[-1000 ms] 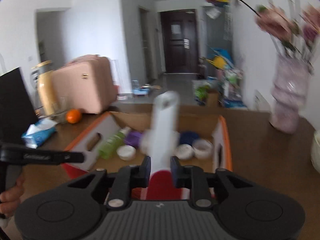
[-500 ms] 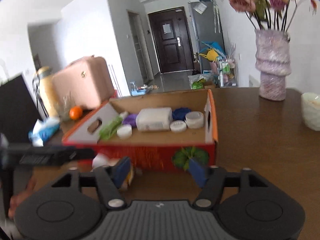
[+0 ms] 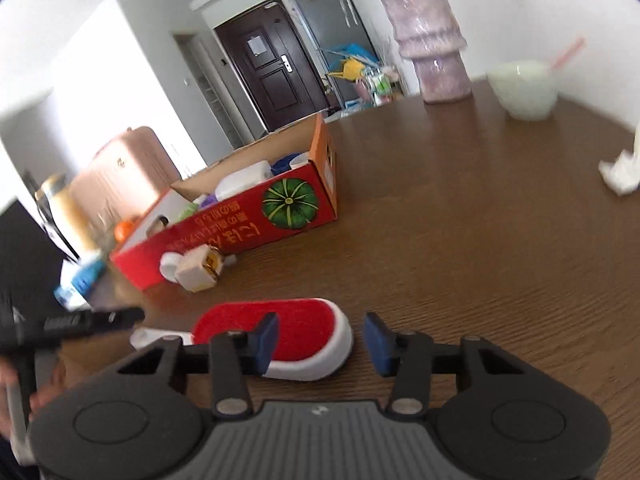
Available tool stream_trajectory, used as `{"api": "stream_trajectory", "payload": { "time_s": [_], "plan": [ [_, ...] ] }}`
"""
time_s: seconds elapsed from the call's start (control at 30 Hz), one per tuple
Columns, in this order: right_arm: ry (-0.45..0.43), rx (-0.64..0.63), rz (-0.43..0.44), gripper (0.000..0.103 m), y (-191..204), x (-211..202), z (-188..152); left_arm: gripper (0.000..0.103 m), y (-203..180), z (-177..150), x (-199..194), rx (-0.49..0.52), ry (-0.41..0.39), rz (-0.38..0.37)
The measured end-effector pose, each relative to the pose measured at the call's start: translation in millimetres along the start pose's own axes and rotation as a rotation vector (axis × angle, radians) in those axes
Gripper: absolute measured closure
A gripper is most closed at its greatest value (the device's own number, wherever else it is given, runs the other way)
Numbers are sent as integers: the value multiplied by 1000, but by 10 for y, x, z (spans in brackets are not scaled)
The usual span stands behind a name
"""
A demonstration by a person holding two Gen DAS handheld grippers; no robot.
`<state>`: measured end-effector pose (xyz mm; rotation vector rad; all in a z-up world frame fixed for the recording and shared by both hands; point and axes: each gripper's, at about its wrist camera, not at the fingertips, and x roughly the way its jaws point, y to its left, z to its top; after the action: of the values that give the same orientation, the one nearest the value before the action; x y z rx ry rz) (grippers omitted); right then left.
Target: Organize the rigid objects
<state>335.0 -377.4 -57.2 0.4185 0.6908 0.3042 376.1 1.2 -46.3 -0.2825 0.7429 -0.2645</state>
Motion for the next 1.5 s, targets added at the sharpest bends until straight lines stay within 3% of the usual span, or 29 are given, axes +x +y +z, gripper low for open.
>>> {"api": "stream_trajectory", "payload": {
  "time_s": [0.07, 0.13, 0.2, 0.27, 0.37, 0.5, 0.73, 0.9, 0.97, 1.1, 1.2, 1.5],
  "plan": [
    [9, 54, 41, 56, -48, 59, 2, 45, 59, -54, -48, -36, 12, -48],
    [24, 77, 19, 57, -55, 137, 1, 53, 76, -90, -7, -41, 44, -39],
    [40, 92, 6, 59, -48, 183, -23, 69, 86, -101, 47, -48, 68, -34],
    [41, 132, 15, 60, -59, 212, -53, 73, 81, -114, 48, -54, 88, -47],
    [35, 148, 21, 60, -60, 218, -61, 69, 125, -117, -63, -108, 67, 7],
    [32, 143, 20, 60, -51, 251, -45, 54, 241, -223, -266, -182, 78, -80],
    [27, 145, 20, 61, -36, 270, -41, 56, 215, -344, -303, -219, 127, -118],
    [28, 152, 22, 61, -40, 263, -51, 54, 215, -332, -471, -211, 99, -157],
    [26, 150, 22, 61, -38, 264, -52, 55, 181, -336, -464, -193, 101, -125],
    [23, 156, 24, 61, -43, 267, -61, 74, 152, -351, -316, -192, 139, -94],
    [24, 158, 30, 61, -40, 259, -61, 80, 113, -382, -277, -174, 138, -95],
    [27, 137, 35, 62, -29, 279, -37, 86, 169, -364, -181, -215, 144, -78]
  ]
}}
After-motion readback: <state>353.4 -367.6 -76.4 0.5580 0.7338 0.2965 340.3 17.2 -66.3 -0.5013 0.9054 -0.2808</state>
